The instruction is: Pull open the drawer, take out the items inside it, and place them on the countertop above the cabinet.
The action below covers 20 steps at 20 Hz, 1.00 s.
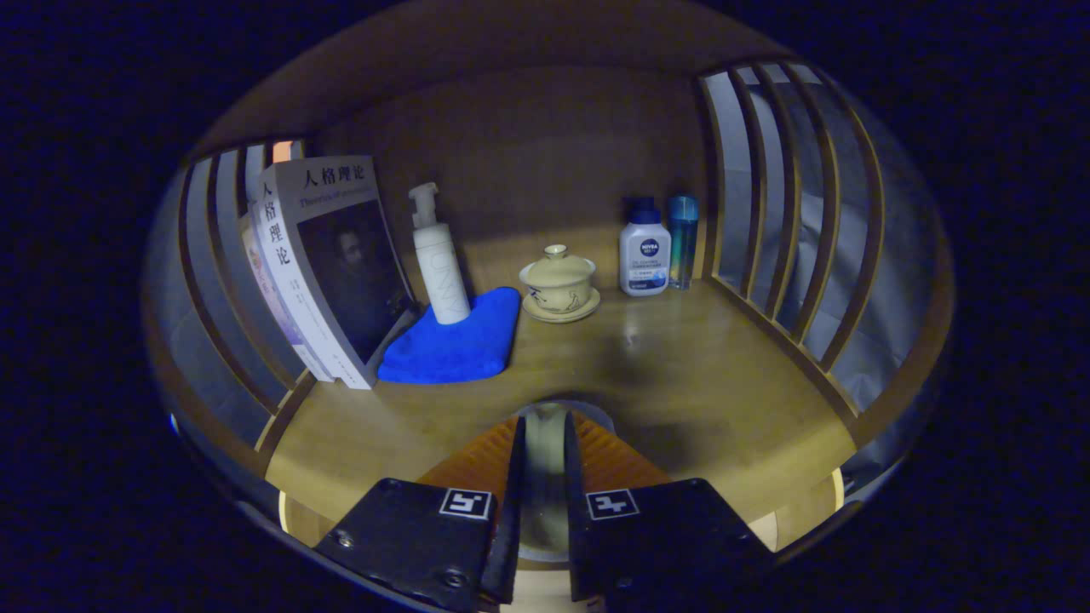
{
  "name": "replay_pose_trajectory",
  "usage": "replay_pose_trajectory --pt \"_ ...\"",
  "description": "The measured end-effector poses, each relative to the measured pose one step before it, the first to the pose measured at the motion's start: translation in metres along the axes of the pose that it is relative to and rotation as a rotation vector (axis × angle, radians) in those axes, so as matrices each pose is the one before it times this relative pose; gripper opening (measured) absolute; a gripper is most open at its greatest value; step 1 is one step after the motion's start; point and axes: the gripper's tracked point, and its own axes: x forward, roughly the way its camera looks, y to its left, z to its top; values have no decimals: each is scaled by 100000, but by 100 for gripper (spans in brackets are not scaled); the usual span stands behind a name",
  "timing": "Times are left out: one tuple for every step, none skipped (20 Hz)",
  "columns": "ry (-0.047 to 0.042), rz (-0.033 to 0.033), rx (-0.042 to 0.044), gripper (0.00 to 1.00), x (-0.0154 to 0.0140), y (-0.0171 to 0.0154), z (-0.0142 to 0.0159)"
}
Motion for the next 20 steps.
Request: replay_pose_trajectory --pt "-1248 1970 -686 29 -70 202 74" --pt "-1031 3090 -613 32 -144 632 -127" --pt "-1164 2671 -938 43 77 500 289" --pt "-1135 870 -903 54 60 230 -219" --pt "-1224 -216 -1656 65 33 31 144" --pt "-1153 -1573 -2027 76 46 -155 -126" --pt "-1209 -1436 -2355 77 18 -249 -7" --pt "-999 -1034 -2286 77 -31 -1 -149" --pt "-1633 -294 -1898 77 -102 10 114" --pt "-1737 248 -1743 77 -295 191 148" --pt "-3046 457 -1340 77 -502 111 492" --pt "-3557 891 -1478 77 -984 302 613" --pt "-3138 1084 -1547 77 -1303 360 357" --pt "-5265 591 -1129 77 -1836 469 553" --pt "-5680 1214 -2190 77 -1921 593 494" --pt "-6364 -207 -2753 77 -2270 424 469" --pt "-4775 139 -4114 82 -2356 382 300" --pt "-3558 -1905 -3081 86 -2559 76 -249" --pt "-3744 -927 -1558 91 -2421 329 182" --pt "-3072 -146 600 96 -2325 940 -55"
